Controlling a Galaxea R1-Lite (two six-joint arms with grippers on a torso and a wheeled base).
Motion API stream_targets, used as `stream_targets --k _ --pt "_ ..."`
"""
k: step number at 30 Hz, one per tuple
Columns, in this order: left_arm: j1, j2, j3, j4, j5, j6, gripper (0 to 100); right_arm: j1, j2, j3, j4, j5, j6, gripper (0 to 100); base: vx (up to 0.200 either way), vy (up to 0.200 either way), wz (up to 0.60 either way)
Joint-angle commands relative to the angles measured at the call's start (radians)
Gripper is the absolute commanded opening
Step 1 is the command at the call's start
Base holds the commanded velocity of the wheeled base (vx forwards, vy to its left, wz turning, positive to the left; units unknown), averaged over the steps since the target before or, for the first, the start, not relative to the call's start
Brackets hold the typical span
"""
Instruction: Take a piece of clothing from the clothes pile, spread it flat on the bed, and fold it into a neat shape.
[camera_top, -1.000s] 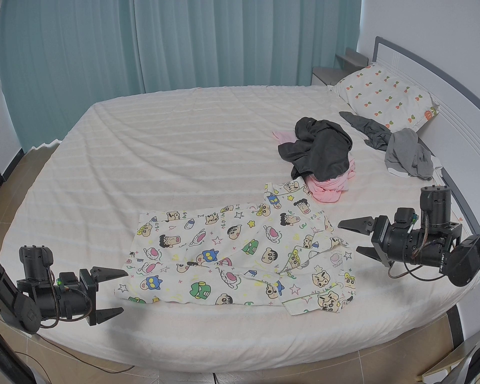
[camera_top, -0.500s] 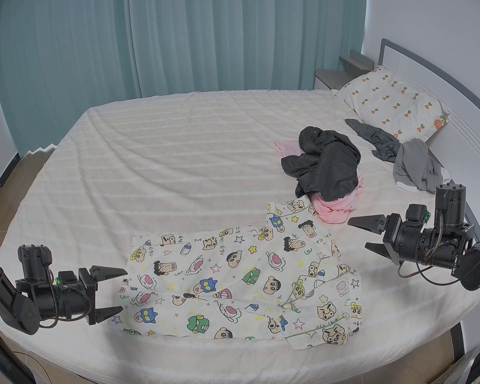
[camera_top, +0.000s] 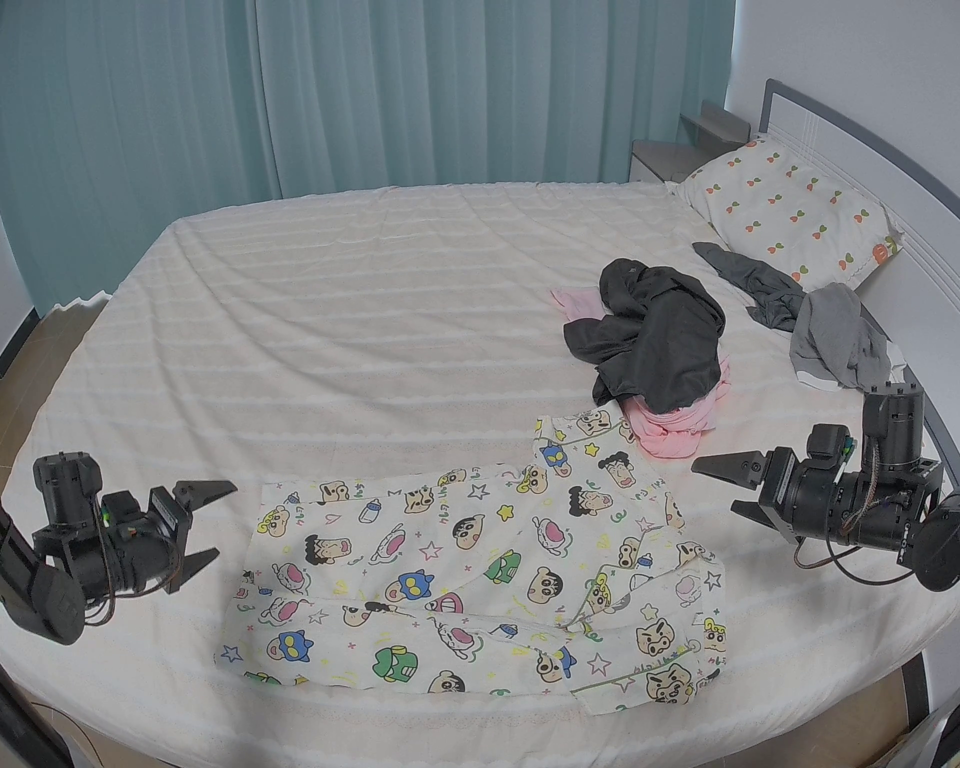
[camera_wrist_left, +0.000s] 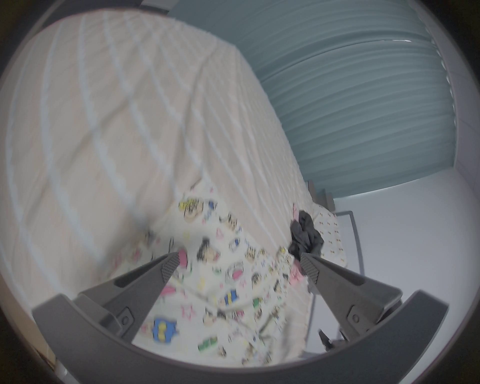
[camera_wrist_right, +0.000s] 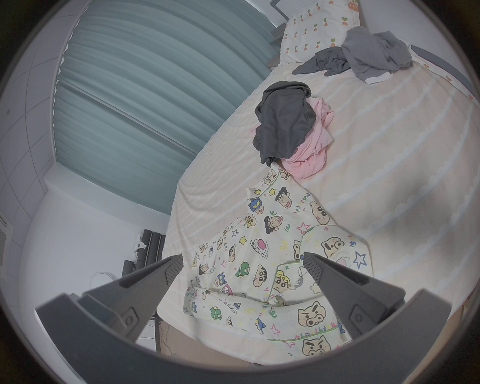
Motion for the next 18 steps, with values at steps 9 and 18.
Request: stream_targets --k 9,18 --pt "-0.069 0.398 -0.348 0.009 0.185 0.258 100 0.016 0.073 0.009 -0.025 -0.032 -0.016 100 0.000 0.000 0.00" --pt "-0.094 0.453 -0.474 0.026 0.185 0.279 100 0.016 0.053 0.021 -0.077 -0.036 -0.016 100 0.000 0.000 0.00"
